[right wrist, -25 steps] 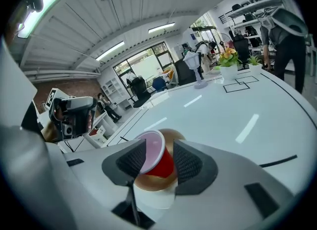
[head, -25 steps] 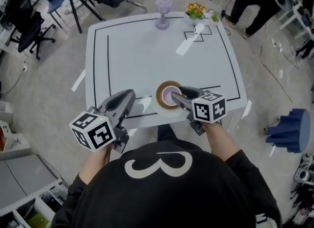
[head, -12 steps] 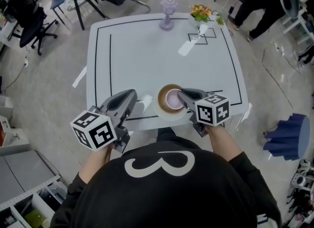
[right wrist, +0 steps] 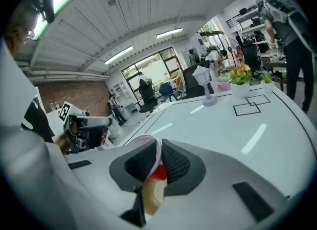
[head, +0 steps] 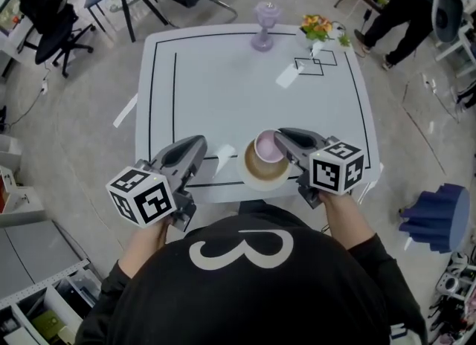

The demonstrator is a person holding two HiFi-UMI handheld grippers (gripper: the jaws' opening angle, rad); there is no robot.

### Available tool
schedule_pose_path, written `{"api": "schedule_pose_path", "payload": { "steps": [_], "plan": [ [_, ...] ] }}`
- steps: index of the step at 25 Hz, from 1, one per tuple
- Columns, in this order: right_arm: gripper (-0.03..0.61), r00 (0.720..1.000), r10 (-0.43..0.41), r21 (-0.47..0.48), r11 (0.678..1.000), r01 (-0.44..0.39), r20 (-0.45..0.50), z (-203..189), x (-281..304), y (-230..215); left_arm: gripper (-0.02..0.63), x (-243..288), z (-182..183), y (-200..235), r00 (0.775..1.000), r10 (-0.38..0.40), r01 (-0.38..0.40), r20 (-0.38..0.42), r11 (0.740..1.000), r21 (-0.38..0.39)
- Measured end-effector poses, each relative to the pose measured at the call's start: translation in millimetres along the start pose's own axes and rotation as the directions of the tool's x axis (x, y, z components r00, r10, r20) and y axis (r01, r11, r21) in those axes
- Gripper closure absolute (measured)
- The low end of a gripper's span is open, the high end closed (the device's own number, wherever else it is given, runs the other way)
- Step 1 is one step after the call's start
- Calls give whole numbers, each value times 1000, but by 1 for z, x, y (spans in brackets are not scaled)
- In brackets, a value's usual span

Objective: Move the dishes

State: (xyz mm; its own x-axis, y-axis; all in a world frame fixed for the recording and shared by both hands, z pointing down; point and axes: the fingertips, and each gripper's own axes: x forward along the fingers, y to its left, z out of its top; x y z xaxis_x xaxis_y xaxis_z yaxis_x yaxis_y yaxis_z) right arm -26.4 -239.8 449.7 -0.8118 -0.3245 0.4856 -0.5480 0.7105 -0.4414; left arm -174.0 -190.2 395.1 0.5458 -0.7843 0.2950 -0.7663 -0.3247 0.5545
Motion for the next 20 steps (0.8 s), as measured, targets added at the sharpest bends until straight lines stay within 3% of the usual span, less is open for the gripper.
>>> {"api": "schedule_pose_path", "payload": {
  "steps": [9,20],
  "plan": [
    [534,1000,2,-45,999,0,31,35,16,-10,611,5,9,14,999,26,-26,27,999,-23],
    [533,996,-91,25,996,90,6,32,56,-65,611,2,2,23,998,64,-63,13,996,-59]
  ]
}}
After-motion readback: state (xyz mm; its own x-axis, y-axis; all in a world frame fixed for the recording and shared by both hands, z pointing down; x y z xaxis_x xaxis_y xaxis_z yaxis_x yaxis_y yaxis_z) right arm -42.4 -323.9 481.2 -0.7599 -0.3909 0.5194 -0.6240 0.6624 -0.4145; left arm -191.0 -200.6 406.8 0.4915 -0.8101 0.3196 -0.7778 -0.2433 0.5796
